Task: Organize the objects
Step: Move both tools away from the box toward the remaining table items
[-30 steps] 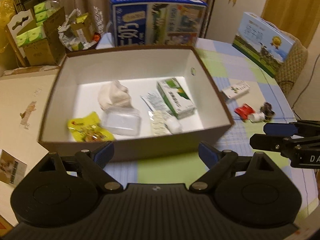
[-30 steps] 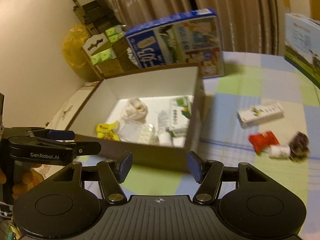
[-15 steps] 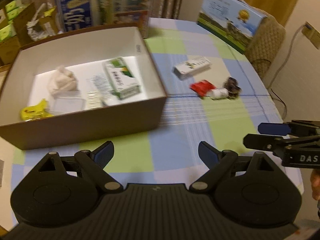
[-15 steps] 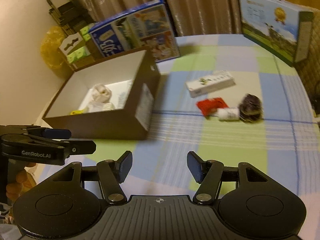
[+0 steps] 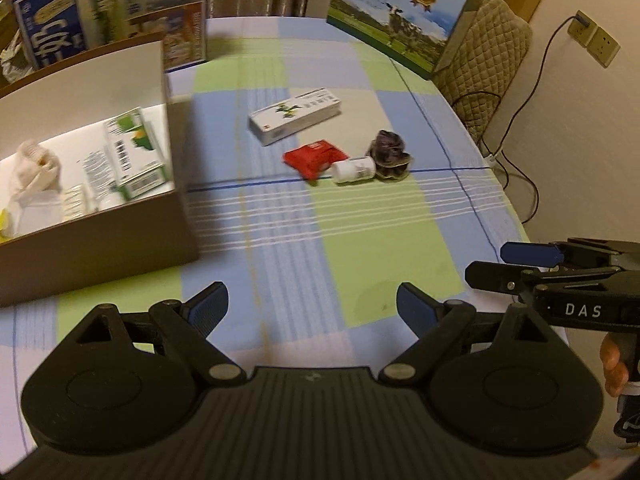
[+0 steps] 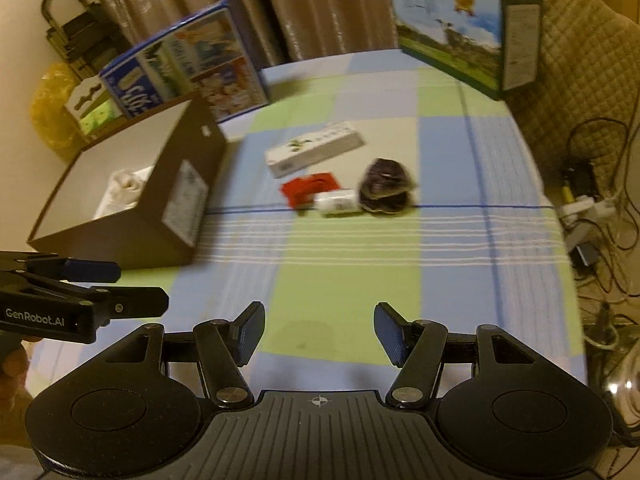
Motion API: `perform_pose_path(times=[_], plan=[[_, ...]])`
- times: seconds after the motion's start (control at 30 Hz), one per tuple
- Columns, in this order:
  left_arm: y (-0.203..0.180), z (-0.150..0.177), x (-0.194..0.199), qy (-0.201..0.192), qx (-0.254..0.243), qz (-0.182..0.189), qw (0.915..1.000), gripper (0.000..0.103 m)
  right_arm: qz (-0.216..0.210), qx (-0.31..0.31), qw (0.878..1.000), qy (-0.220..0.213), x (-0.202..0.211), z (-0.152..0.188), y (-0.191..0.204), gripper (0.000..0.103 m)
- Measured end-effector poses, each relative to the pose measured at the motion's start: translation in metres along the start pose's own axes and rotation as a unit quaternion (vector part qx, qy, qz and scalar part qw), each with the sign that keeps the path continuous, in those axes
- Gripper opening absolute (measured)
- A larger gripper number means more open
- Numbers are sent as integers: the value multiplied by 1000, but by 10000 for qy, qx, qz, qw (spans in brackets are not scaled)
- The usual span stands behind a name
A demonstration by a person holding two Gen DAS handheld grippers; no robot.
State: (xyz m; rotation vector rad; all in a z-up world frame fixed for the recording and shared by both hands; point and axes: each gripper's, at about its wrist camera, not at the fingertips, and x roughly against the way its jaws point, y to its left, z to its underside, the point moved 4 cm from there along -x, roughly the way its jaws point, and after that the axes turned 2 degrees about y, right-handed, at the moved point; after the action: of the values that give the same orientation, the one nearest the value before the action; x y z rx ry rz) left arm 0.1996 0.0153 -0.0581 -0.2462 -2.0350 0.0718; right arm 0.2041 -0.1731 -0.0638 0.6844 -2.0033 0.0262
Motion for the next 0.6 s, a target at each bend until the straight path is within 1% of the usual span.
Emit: perform_pose_path(times=[0.37,0.5,0.6], plan=[[-29,-16,-37,94,-23,-58,9999,89,223,-58,9997,1,-2,-11,-45,58],[-34,-20,-51,126,-4,-116,9999,89,247,4,9997,15,-8,-15,-54,58],[-38,-24,-62,68,-15,-164,9998,88,300,137,9994,-35,-15,-20,-57,58]])
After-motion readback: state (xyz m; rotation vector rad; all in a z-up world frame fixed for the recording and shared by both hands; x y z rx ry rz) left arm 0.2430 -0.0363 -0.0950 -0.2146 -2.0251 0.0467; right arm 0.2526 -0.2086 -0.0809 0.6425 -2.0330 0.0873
